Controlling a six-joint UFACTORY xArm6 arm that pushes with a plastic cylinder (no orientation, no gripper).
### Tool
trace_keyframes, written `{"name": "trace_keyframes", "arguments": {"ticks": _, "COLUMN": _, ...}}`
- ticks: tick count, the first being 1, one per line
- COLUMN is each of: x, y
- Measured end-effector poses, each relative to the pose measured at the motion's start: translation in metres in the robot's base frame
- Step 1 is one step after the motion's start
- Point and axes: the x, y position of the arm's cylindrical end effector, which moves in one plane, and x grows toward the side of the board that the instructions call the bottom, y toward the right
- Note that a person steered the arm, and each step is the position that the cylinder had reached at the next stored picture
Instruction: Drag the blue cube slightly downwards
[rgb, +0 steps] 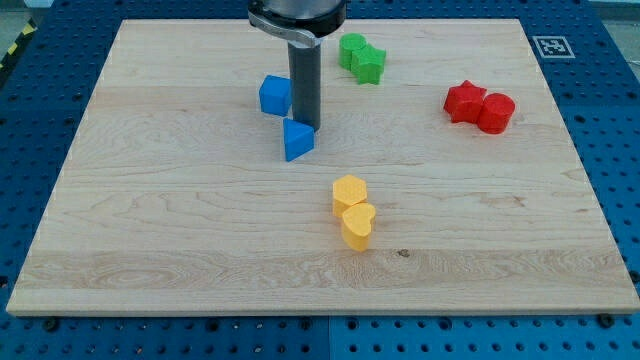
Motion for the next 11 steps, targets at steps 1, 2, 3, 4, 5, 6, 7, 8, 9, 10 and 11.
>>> {"name": "trace_keyframes", "arguments": {"ticks": 1, "x": 0.000, "y": 0.019}}
{"name": "trace_keyframes", "arguments": {"ticks": 2, "x": -0.010, "y": 0.068}}
{"name": "trace_keyframes", "arguments": {"ticks": 3, "x": -0.061, "y": 0.076}}
{"name": "trace_keyframes", "arguments": {"ticks": 4, "x": -0.103, "y": 0.045}}
{"name": "trace_keyframes", "arguments": {"ticks": 5, "x": -0.116, "y": 0.015}}
{"name": "trace_keyframes", "arguments": {"ticks": 6, "x": -0.101, "y": 0.003}}
{"name": "trace_keyframes", "arguments": {"ticks": 7, "x": -0.085, "y": -0.012}}
{"name": "trace_keyframes", "arguments": {"ticks": 8, "x": -0.074, "y": -0.027}}
{"name": "trace_keyframes", "arguments": {"ticks": 9, "x": -0.062, "y": -0.036}}
{"name": "trace_keyframes", "arguments": {"ticks": 10, "x": -0.046, "y": -0.043}}
{"name": "trace_keyframes", "arguments": {"ticks": 11, "x": -0.043, "y": -0.044}}
